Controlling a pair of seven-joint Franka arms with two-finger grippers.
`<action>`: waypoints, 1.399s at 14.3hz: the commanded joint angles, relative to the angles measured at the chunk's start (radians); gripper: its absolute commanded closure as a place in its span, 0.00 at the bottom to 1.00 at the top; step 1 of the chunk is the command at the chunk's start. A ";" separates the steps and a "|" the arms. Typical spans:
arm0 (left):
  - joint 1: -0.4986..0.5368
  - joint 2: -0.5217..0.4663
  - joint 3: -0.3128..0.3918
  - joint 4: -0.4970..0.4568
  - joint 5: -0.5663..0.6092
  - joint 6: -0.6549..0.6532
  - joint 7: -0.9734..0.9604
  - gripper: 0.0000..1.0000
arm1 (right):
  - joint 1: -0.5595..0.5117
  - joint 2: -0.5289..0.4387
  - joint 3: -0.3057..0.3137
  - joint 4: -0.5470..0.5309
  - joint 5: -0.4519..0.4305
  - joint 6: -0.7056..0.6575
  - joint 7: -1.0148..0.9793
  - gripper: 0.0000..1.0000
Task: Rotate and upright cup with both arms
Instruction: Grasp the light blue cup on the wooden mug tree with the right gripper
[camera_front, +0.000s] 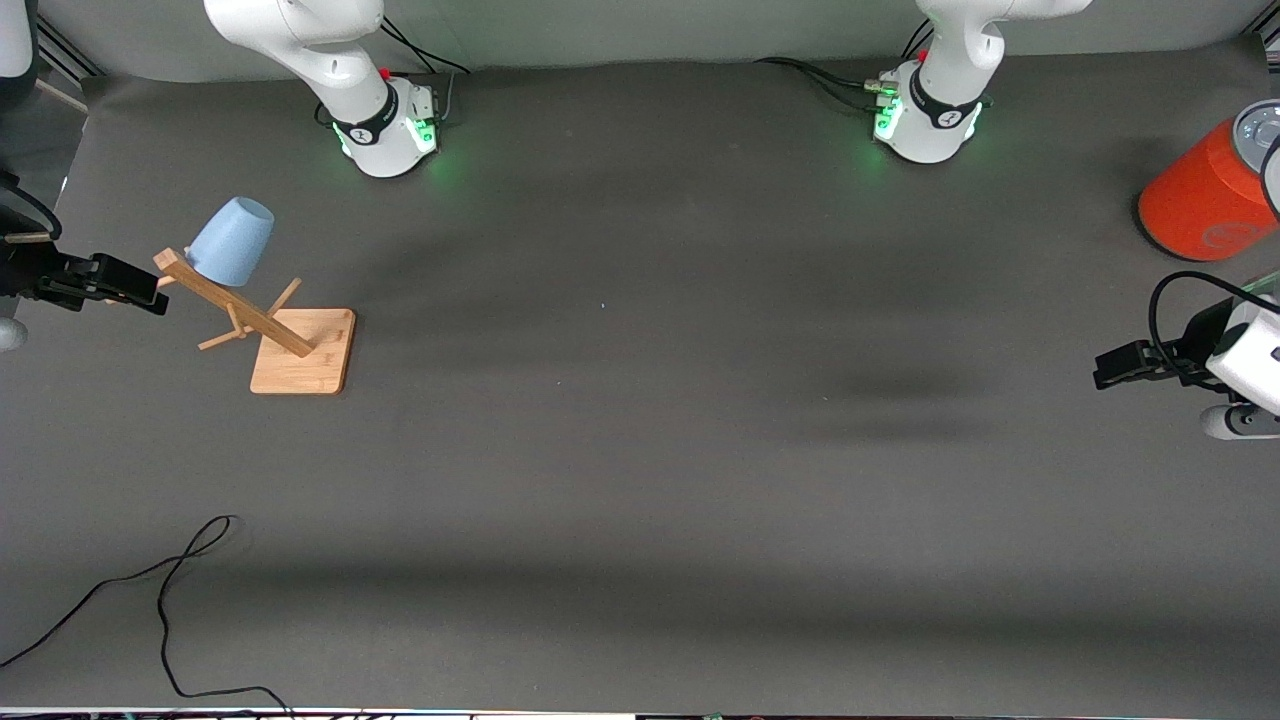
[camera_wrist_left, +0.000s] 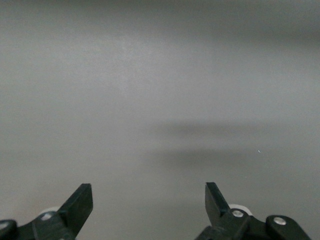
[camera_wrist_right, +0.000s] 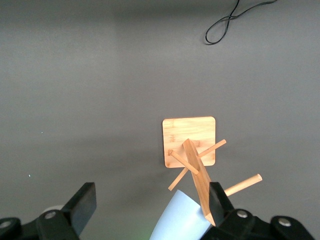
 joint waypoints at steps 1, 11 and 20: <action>0.004 0.028 0.001 0.020 0.009 0.002 0.076 0.00 | -0.004 -0.005 0.004 -0.006 -0.011 0.007 -0.009 0.00; 0.047 0.094 -0.001 0.099 0.003 0.002 0.156 0.00 | -0.005 -0.127 -0.006 -0.158 -0.009 0.031 0.006 0.00; 0.062 0.091 -0.001 0.099 0.017 -0.023 0.185 0.00 | -0.004 -0.465 -0.064 -0.544 -0.009 0.116 0.170 0.00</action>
